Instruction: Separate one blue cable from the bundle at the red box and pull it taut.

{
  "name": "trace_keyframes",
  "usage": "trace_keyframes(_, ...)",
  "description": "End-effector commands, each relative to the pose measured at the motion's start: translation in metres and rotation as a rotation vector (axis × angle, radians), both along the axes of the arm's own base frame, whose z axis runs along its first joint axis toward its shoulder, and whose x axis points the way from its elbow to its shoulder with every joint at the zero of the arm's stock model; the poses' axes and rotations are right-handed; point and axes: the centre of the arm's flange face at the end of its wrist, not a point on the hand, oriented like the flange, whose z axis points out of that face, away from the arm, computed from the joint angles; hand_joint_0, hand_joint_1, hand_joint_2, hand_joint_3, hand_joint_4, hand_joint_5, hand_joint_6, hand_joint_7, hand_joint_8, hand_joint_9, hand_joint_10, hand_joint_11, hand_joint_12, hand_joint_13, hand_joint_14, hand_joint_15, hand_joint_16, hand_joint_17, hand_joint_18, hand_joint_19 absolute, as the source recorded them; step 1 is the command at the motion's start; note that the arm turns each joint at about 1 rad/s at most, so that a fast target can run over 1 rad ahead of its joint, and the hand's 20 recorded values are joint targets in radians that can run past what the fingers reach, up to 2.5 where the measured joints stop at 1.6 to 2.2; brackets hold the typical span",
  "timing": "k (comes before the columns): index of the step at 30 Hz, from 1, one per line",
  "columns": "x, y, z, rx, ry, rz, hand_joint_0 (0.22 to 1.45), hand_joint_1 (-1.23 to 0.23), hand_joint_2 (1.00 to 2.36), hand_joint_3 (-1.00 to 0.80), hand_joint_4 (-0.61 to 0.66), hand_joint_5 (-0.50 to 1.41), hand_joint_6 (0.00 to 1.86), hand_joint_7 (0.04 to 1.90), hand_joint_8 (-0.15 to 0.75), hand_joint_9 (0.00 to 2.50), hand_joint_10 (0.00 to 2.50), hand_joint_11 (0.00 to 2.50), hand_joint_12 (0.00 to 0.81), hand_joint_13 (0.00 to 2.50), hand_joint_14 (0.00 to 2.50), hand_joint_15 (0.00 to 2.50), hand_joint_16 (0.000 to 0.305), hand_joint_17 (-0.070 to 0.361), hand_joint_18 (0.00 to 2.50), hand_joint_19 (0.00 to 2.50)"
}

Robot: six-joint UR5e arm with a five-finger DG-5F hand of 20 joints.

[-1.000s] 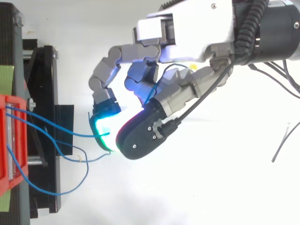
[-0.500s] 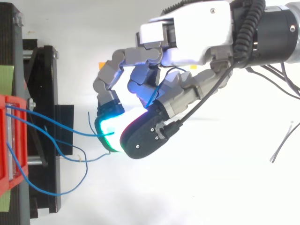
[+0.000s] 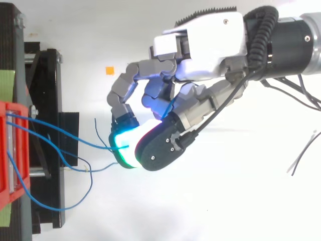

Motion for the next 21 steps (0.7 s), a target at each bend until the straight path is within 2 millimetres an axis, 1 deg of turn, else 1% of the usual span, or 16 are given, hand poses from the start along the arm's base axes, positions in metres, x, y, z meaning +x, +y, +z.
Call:
trace_keyframes(1,-0.003,0.004,-0.009,0.003,0.013,0.004,0.65,-0.77,1.02,-0.08,0.02,-0.14,0.94,1.14,0.354,0.94,1.85,1.61,0.392,1.22,1.36,1.48,0.055,0.124,1.1,0.87)
trace_keyframes(8,-0.009,0.01,-0.021,0.0,0.04,0.017,0.64,-0.76,1.02,-0.07,0.04,-0.14,0.94,1.14,0.357,0.95,1.83,1.59,0.397,1.22,1.38,1.46,0.055,0.123,1.1,0.88)
trace_keyframes(9,-0.01,0.01,-0.022,-0.002,0.042,0.018,0.64,-0.76,1.02,-0.07,0.04,-0.14,0.94,1.14,0.355,0.95,1.83,1.61,0.397,1.22,1.39,1.46,0.055,0.123,1.1,0.88)
trace_keyframes(11,-0.01,0.013,-0.023,-0.012,0.041,0.023,0.64,-0.76,1.02,-0.06,0.04,-0.14,0.94,1.15,0.359,0.95,1.84,1.59,0.399,1.22,1.39,1.46,0.055,0.124,1.11,0.88)
trace_keyframes(17,-0.01,0.014,-0.023,-0.031,0.039,0.02,0.64,-0.76,1.02,-0.07,0.05,-0.14,0.94,1.14,0.361,0.95,1.83,1.61,0.395,1.22,1.4,1.47,0.055,0.125,1.11,0.89)
trace_keyframes(21,-0.01,0.014,-0.024,-0.032,0.041,0.024,0.64,-0.76,1.02,-0.08,0.06,-0.14,0.94,1.12,0.367,0.94,1.87,1.56,0.408,1.22,1.4,1.46,0.058,0.13,1.14,0.88)
